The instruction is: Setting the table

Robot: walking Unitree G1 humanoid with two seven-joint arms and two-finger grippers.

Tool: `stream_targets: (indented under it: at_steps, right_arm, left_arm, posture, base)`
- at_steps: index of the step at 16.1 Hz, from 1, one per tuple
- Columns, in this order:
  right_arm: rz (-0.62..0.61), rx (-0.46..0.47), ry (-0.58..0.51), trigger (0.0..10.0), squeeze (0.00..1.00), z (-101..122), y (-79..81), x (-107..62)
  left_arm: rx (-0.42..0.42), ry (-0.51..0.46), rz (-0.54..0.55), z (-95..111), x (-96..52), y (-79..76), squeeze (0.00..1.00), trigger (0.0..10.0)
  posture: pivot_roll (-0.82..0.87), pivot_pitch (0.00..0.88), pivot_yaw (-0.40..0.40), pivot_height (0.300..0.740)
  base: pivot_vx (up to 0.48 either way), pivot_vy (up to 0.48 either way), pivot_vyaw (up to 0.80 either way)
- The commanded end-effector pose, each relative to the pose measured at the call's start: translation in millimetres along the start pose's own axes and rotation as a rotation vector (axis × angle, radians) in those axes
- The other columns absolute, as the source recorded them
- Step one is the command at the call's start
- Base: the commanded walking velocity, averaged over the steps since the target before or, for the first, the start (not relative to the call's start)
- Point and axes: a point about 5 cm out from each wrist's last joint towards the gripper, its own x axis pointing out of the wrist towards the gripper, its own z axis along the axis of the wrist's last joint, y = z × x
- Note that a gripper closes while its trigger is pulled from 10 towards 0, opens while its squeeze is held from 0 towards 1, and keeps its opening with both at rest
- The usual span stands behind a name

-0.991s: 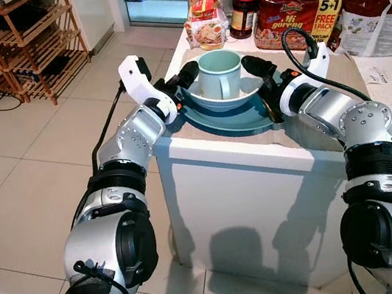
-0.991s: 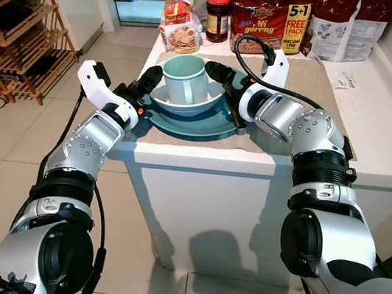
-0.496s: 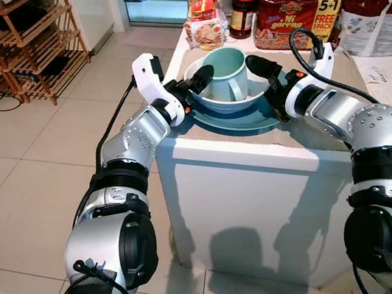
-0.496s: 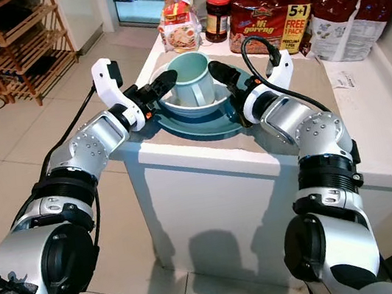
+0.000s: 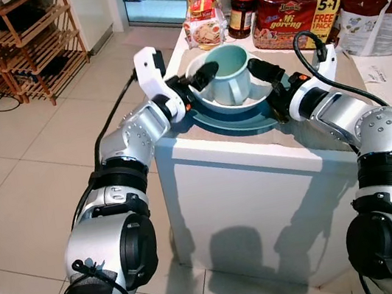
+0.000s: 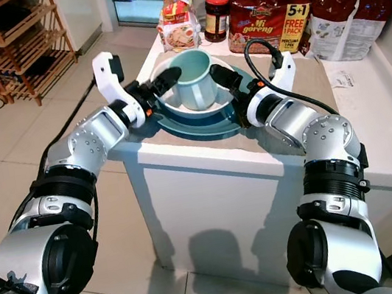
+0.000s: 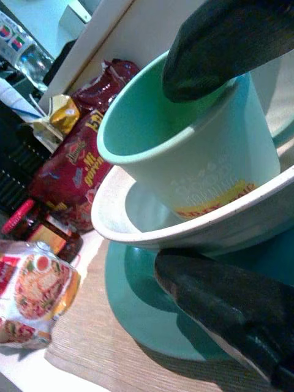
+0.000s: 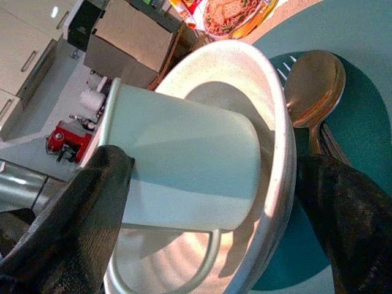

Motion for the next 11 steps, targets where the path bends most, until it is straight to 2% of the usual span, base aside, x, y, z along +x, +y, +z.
stream_targets:
  at_steps: [1,5,11]
  right_arm:
    - [0.069,0.007,0.026,10.0,0.00,-5.0,13.2,2.5]
    - [0.091,-0.002,0.000,10.0,0.00,2.5,23.0,-0.5]
    - [0.095,0.003,-0.036,10.0,0.00,11.3,31.0,-3.7]
  left_arm:
    - [0.024,0.043,-0.090,-5.7,9.7,-21.3,0.00,10.0]
    - [0.038,0.023,-0.101,1.4,10.3,-29.0,0.00,10.0]
    - [0.067,0.078,-0.094,-11.2,12.4,-36.1,0.00,10.0]
  posture:
    - [0.07,0.000,-0.043,0.740]
    - [0.07,0.000,-0.046,0.740]
    - [0.07,0.000,-0.047,0.740]
  base:
    - [0.000,0.000,0.00]
    - [0.000,0.000,0.00]
    - [0.000,0.000,0.00]
